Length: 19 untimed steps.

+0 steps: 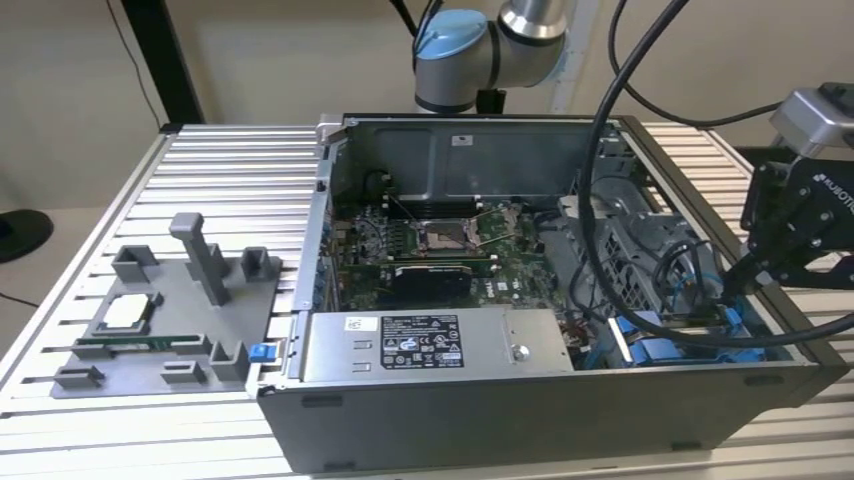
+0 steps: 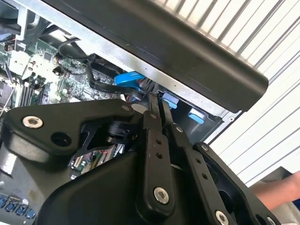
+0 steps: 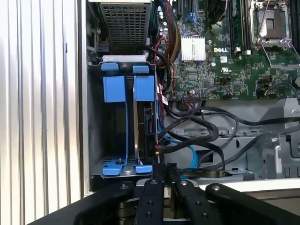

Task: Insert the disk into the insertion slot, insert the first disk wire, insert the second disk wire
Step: 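Insert the second disk wire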

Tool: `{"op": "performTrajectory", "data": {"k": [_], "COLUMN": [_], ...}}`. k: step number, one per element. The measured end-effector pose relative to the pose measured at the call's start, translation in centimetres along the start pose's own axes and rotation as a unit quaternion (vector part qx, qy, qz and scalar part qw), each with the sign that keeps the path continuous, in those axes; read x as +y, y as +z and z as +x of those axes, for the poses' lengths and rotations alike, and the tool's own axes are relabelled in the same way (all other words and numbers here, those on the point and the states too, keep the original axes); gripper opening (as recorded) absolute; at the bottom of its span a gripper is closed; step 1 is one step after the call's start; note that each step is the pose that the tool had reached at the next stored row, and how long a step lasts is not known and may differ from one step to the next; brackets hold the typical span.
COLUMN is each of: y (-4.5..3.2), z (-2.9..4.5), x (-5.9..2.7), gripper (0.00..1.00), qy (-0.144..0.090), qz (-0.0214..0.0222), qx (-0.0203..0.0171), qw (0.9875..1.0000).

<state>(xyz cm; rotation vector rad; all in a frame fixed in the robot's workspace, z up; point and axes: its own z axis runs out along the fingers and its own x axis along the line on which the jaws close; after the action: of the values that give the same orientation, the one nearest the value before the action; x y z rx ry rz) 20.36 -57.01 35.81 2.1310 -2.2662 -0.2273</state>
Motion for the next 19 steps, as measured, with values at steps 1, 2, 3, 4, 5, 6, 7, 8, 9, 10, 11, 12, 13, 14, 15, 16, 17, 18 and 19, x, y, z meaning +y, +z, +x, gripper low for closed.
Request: {"op": "performTrajectory", "data": {"k": [1, 2, 3, 4, 5, 6, 7, 8, 9, 10, 11, 12, 13, 14, 15, 16, 17, 18, 19], "y": [-0.07, -0.16, -0.26, -0.4, -0.55, -0.71, -0.88, -1.05, -1.19, -1.31, -1.4, -1.48, -1.55, -1.61, -1.66, -1.71, -1.77, -1.83, -1.89], "z": [0.0, 0.0, 0.0, -0.01, -0.02, -0.03, -0.04, -0.05, -0.05, -0.06, -0.06, -0.06, -0.07, -0.06, -0.06, -0.06, -0.06, -0.06, -0.06], "x": [0.09, 0.19, 0.3, 0.42, 0.52, 0.63, 0.72, 0.8, 0.89, 0.99, 1.09, 1.18, 1.27, 1.36, 1.45, 1.57, 1.69, 1.83, 1.97], "gripper": [0.0, 0.0, 0.0, 0.0, 0.0, 0.0, 0.0, 0.0, 0.0, 0.0, 0.0, 0.0, 0.0, 0.0, 0.0, 0.0, 0.0, 0.0, 0.0], "qy": [0.0, 0.0, 0.0, 0.0, 0.0, 0.0, 0.0, 0.0, 0.0, 0.0, 0.0, 0.0, 0.0, 0.0, 0.0, 0.0, 0.0, 0.0, 0.0], "qz": [0.0, 0.0, 0.0, 0.0, 0.0, 0.0, 0.0001, 0.0, 0.0001, 0.0001, 0.0001, 0.0001, 0.0001, 0.0001, 0.0, 0.0, 0.0, 0.0, 0.0], "qx": [0.0, 0.0, 0.0, 0.0, 0.0001, 0.0, 0.0, 0.0, 0.0001, 0.0, 0.0, 0.0, 0.0, 0.0, 0.0, 0.0, 0.0, 0.0, 0.0], "qw": [1.0, 1.0, 1.0, 1.0, 1.0, 1.0, 1.0, 1.0, 1.0, 1.0, 1.0, 1.0, 1.0, 1.0, 1.0, 1.0, 1.0, 1.0, 1.0]}}
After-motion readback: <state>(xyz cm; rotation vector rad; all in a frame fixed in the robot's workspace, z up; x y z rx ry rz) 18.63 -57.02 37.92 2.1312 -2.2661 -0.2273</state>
